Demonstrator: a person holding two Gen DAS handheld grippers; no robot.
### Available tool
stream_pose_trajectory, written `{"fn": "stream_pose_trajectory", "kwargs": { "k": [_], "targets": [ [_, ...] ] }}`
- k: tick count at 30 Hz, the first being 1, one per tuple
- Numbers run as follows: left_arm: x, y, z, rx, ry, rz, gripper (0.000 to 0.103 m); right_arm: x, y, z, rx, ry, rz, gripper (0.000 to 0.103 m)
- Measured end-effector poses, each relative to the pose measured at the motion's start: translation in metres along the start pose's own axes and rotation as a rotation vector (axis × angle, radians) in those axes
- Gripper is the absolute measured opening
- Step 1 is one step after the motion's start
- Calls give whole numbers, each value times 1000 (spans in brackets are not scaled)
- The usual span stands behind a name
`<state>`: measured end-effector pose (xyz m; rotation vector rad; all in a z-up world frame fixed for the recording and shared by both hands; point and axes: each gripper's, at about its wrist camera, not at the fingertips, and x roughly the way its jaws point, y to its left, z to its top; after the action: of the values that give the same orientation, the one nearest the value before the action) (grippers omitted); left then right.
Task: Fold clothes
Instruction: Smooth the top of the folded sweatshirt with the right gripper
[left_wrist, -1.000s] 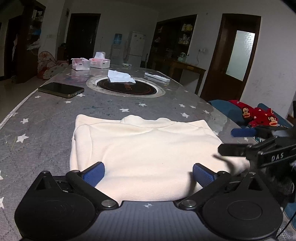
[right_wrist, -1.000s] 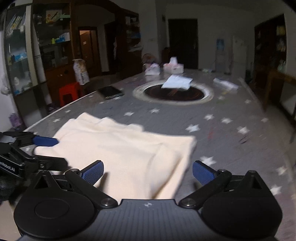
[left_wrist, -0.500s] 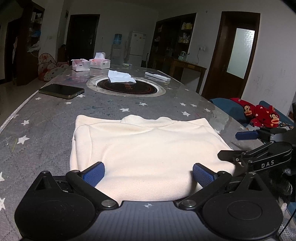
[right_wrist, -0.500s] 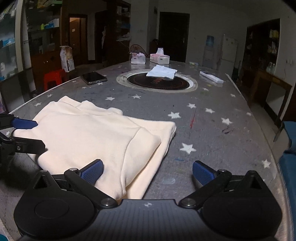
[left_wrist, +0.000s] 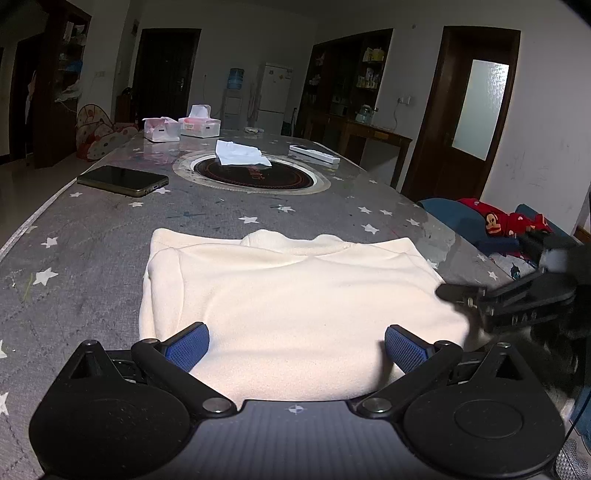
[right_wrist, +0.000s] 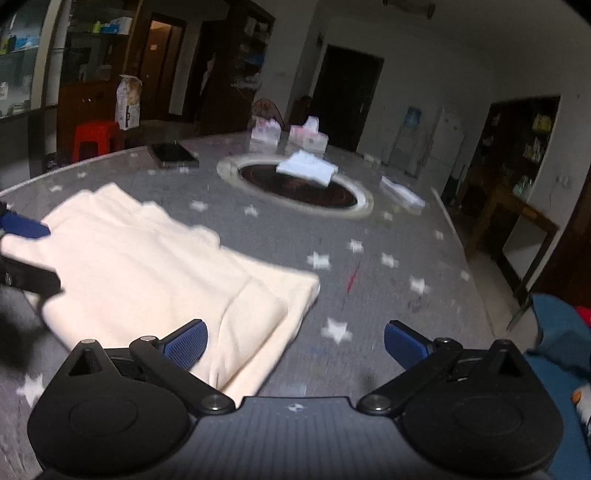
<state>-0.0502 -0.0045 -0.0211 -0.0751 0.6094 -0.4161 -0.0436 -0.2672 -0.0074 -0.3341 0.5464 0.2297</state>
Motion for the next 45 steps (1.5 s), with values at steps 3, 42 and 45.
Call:
{"fn": "stream_pose_trajectory", "kwargs": {
  "k": [3,42,45],
  "targets": [
    [0,0,0,-4,-2,-2,103,4,2,12,-31,-27,-5,103],
    [-2,3,0,-26,-11,-19,103,110,61,87,-236,71,176,103],
    [-2,4,0,-27,-11,-21,103,106,60,96,-223,62,200,103]
  ]
}}
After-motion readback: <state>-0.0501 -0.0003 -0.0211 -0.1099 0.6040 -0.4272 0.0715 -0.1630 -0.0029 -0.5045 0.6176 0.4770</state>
